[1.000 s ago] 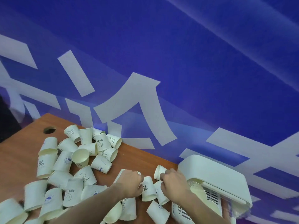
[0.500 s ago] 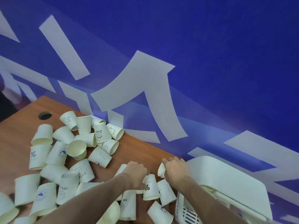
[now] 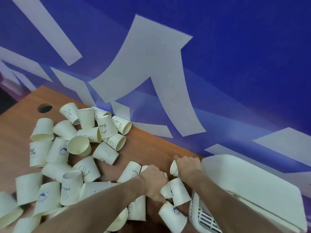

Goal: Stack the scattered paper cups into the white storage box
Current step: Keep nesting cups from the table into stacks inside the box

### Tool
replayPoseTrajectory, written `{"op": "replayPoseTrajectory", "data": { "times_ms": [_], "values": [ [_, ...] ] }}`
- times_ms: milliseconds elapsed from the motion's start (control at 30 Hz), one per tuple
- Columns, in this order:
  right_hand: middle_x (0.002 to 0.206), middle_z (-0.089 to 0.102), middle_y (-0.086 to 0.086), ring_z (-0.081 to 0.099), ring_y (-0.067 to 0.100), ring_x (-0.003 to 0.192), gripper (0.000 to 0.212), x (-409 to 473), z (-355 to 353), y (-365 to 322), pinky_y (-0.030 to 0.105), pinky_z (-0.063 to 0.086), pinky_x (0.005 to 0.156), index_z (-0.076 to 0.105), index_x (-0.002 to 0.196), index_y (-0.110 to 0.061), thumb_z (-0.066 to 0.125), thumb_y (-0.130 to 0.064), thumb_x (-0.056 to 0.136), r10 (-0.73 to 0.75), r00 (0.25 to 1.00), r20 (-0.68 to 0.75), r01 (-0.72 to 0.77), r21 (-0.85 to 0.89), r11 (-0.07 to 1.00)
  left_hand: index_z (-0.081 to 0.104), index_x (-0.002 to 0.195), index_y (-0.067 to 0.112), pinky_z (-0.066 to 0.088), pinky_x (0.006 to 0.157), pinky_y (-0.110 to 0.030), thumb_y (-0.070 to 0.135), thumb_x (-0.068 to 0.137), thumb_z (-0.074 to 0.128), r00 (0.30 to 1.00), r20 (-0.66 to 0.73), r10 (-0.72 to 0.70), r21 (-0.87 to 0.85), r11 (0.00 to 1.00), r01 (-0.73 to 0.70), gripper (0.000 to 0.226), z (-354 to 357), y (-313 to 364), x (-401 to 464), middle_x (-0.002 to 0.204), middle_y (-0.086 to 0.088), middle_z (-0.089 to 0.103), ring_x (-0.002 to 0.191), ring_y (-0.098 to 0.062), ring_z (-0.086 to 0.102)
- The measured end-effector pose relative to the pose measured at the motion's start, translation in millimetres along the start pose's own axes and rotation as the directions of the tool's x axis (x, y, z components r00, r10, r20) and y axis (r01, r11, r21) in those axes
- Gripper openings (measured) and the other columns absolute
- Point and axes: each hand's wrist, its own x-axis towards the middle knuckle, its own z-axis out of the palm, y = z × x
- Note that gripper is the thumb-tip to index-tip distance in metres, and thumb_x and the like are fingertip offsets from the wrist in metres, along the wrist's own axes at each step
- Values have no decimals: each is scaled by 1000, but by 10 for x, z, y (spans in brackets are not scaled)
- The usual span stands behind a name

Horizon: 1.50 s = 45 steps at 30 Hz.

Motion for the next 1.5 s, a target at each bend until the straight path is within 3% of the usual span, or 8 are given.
{"op": "replayPoseTrajectory", "data": {
  "times_ms": [133, 300, 400, 667, 867, 1067, 1333, 1500],
  "values": [
    [126, 60, 4, 54, 27, 119, 47, 7, 68, 5, 39, 42, 93, 45, 135, -21, 60, -20, 91, 14, 999, 34, -13, -32, 999, 62, 88, 10, 36, 68, -34, 61, 83, 59, 999, 0, 40, 37, 999, -40, 52, 56, 25, 31, 86, -8, 65, 72, -31, 60],
    [120, 62, 3, 60, 25, 111, 41, -3, 59, 3, 36, 44, 88, 50, 129, -19, 63, -16, 90, -14, 1000, -11, 13, -73, 997, 60, 91, 7, 37, 72, -36, 47, 88, 52, 998, -39, 42, 76, 996, -39, 41, 77, 50, 29, 85, -13, 66, 75, -33, 61],
    [117, 62, 4, 61, 24, 108, 36, -29, 43, 15, 33, 45, 87, 52, 125, -19, 63, -15, 91, -17, 999, -32, 14, -83, 996, 58, 90, 6, 31, 63, -36, 43, 92, 47, 996, -77, 42, 109, 993, -33, 39, 39, 38, 11, 83, -14, 65, 72, -34, 60],
    [113, 64, 4, 63, 20, 101, 29, -254, -38, 45, 30, 47, 85, 52, 123, -20, 60, -21, 95, -36, 988, -147, 37, 5, 999, 58, 95, 13, 30, 60, -32, 30, 97, 37, 975, -180, -128, 129, 980, 152, 28, -52, -6, -111, 92, -9, 69, 74, -32, 64],
    [111, 66, 3, 64, 22, 97, 24, -463, -56, 10, 30, 51, 83, 58, 120, -20, 54, -18, 97, -28, 981, -193, 37, 46, 998, 63, 95, 16, 32, 62, -32, 29, 98, 38, 944, -192, -270, 78, 954, 288, 28, -149, 4, -257, 96, -8, 69, 82, -32, 65],
    [111, 66, 3, 64, 23, 98, 26, -527, -11, -38, 30, 51, 82, 59, 118, -20, 54, -10, 94, -31, 982, -186, 42, 52, 998, 66, 95, 15, 34, 64, -32, 29, 98, 38, 933, -199, -301, 51, 947, 316, 31, -114, -9, -356, 94, -8, 70, 82, -32, 66],
    [109, 66, 3, 62, 24, 100, 30, -549, -27, -30, 33, 50, 84, 61, 115, -19, 63, -35, 90, -13, 984, -179, 32, 104, 994, 66, 95, 17, 35, 66, -33, 33, 99, 36, 919, -206, -335, 40, 936, 350, 34, -109, -48, -371, 96, -7, 70, 84, -32, 65],
    [109, 66, 4, 63, 25, 100, 29, -638, -60, 15, 33, 47, 79, 60, 116, -18, 64, -30, 90, -2, 982, -186, 12, 56, 998, 67, 95, 15, 35, 67, -33, 34, 99, 36, 908, -219, -356, 26, 929, 370, 37, -145, -11, -388, 97, -9, 70, 87, -33, 65]
  ]
}}
